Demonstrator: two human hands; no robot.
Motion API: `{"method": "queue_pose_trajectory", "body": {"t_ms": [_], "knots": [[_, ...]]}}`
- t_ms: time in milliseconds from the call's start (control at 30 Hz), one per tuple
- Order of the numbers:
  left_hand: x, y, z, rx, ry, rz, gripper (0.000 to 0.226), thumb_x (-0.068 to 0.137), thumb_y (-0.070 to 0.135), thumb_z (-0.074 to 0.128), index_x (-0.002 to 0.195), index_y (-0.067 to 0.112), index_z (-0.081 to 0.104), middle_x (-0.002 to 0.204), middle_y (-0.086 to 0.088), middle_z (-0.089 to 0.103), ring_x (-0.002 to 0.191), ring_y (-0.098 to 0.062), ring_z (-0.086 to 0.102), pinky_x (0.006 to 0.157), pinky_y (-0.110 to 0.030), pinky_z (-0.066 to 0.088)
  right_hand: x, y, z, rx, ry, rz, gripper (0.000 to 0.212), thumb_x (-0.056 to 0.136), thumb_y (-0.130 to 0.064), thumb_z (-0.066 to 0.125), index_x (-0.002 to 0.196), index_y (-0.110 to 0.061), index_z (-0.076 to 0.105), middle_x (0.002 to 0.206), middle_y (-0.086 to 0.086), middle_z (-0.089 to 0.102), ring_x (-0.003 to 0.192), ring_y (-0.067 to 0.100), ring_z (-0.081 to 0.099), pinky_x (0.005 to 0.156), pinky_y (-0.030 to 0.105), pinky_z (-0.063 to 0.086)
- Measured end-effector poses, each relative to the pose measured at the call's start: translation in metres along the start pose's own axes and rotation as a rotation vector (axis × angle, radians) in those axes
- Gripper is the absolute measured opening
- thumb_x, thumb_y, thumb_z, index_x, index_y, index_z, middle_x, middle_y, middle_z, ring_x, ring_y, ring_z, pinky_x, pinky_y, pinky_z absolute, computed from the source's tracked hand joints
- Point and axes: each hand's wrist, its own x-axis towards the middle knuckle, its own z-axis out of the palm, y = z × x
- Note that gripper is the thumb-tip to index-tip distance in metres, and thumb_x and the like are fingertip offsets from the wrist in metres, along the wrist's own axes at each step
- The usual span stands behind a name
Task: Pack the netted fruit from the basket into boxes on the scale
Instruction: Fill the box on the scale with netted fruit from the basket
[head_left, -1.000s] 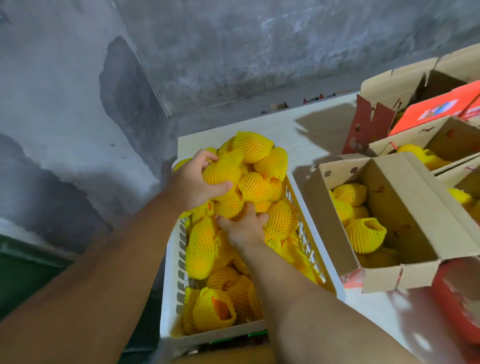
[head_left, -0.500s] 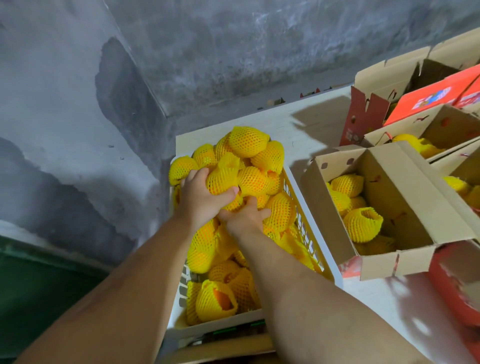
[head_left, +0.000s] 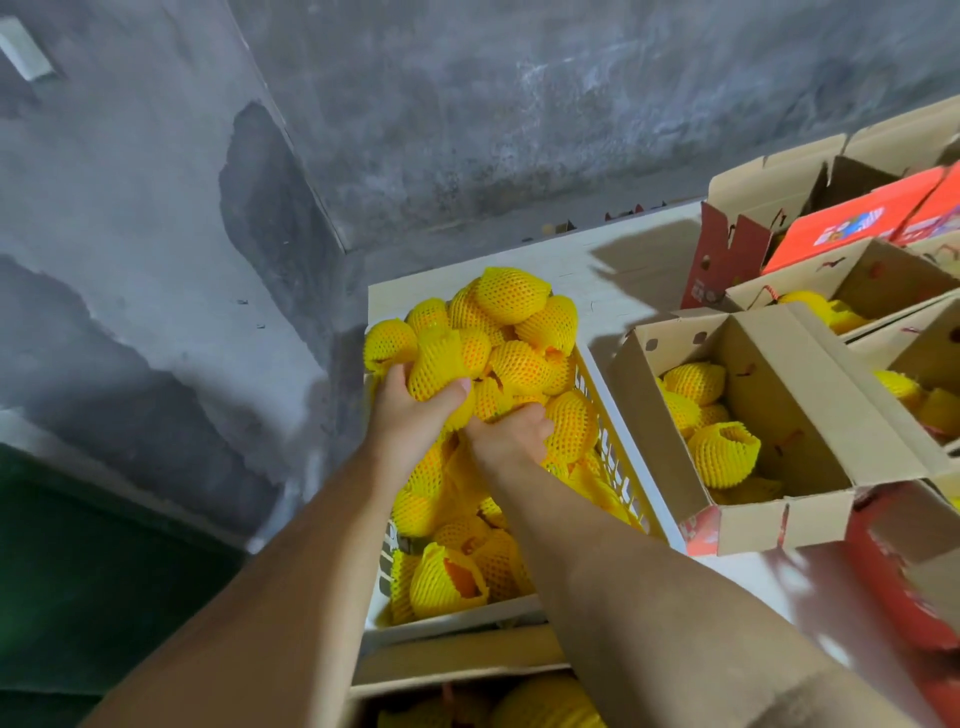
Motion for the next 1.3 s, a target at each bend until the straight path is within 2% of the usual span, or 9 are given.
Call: {"method": "queue_pose_trajectory", "body": {"t_ms": [100, 200, 300, 567, 800, 867, 967, 1133, 1300], "knots": [[-0.003, -0.006, 0.000, 0.075, -0.045, -0.102, 0.094, 0.084, 0.047, 0.084, 0.160, 0.030, 0.033, 0.154, 0.003, 0.049, 0.137, -0.023, 0.050, 0.104, -0.034, 0.041, 0.001, -0.002, 0.003, -0.089, -0.083, 0.047, 0.115, 0.074, -0.072, 0.076, 0.158, -0.025, 0.013, 0.150, 0.012, 0.027, 0.141, 0.039, 0.033, 0.115, 0.051, 0.031], [-0.005, -0.009, 0.003, 0.060, -0.083, -0.063, 0.077, 0.087, 0.043, 0.082, 0.154, 0.031, 0.047, 0.140, 0.009, 0.058, 0.117, -0.011, 0.054, 0.090, -0.024, 0.042, 0.006, -0.002, 0.004, -0.052, -0.051, 0.040, 0.098, 0.075, -0.070, 0.076, 0.150, -0.032, 0.025, 0.148, 0.011, 0.034, 0.137, 0.039, 0.036, 0.112, 0.053, 0.034], [-0.004, -0.011, 0.004, -0.089, -0.101, -0.127, 0.058, 0.091, 0.034, 0.081, 0.143, 0.032, 0.055, 0.132, 0.009, 0.065, 0.113, -0.014, 0.065, 0.091, -0.036, 0.059, 0.004, 0.005, 0.006, -0.120, -0.011, -0.071, 0.084, 0.078, -0.074, 0.068, 0.144, -0.036, 0.031, 0.146, 0.005, 0.039, 0.133, 0.039, 0.036, 0.110, 0.052, 0.033], [0.003, -0.010, 0.002, -0.141, -0.189, -0.218, 0.078, 0.091, 0.032, 0.080, 0.157, 0.034, 0.037, 0.127, 0.013, 0.059, 0.106, -0.010, 0.064, 0.066, -0.028, 0.063, 0.014, -0.001, 0.004, -0.171, -0.052, 0.003, 0.072, 0.081, -0.067, 0.070, 0.135, -0.040, 0.032, 0.139, 0.012, 0.035, 0.133, 0.037, 0.034, 0.109, 0.050, 0.032], [-0.007, -0.001, -0.004, -0.321, -0.164, -0.297, 0.079, 0.089, 0.033, 0.082, 0.156, 0.030, 0.040, 0.147, 0.003, 0.054, 0.122, -0.027, 0.063, 0.068, -0.030, 0.063, -0.002, -0.002, 0.000, 0.056, 0.018, 0.072, 0.079, 0.059, -0.063, 0.080, 0.104, -0.037, 0.020, 0.133, 0.012, 0.050, 0.125, 0.041, 0.045, 0.095, 0.056, 0.042], [-0.014, 0.002, -0.006, -0.389, -0.138, -0.303, 0.079, 0.088, 0.035, 0.083, 0.154, 0.031, 0.041, 0.145, 0.003, 0.055, 0.118, -0.027, 0.065, 0.067, -0.030, 0.063, -0.011, -0.004, -0.007, 0.169, 0.045, 0.122, 0.087, 0.050, -0.059, 0.084, 0.107, -0.040, 0.021, 0.130, 0.015, 0.048, 0.118, 0.043, 0.049, 0.087, 0.056, 0.044], [-0.029, 0.006, -0.006, -0.502, -0.087, -0.331, 0.083, 0.085, 0.038, 0.086, 0.153, 0.029, 0.040, 0.149, 0.001, 0.054, 0.113, -0.024, 0.067, 0.070, -0.033, 0.064, -0.023, -0.003, -0.023, 0.227, 0.051, 0.104, 0.100, 0.053, -0.054, 0.088, 0.128, -0.036, 0.024, 0.132, 0.013, 0.051, 0.124, 0.042, 0.050, 0.098, 0.060, 0.048], [-0.071, 0.014, -0.008, -0.652, -0.045, -0.468, 0.100, 0.076, 0.045, 0.091, 0.157, 0.031, 0.034, 0.157, -0.002, 0.047, 0.114, -0.036, 0.068, 0.071, -0.039, 0.065, -0.056, -0.014, -0.066, 0.446, -0.079, 0.176, 0.082, 0.073, -0.040, 0.086, 0.137, -0.018, 0.041, 0.128, 0.011, 0.059, 0.111, 0.035, 0.062, 0.071, 0.039, 0.053], [-0.133, 0.039, -0.019, -0.814, -0.104, -0.464, 0.070, 0.084, 0.051, 0.083, 0.145, 0.033, 0.056, 0.144, -0.001, 0.060, 0.116, -0.030, 0.066, 0.073, -0.036, 0.065, -0.118, -0.007, -0.111, 0.609, -0.256, 0.113, 0.052, 0.081, -0.027, 0.078, 0.129, -0.009, 0.066, 0.099, 0.010, 0.073, 0.080, 0.023, 0.058, 0.059, 0.026, 0.044]]}}
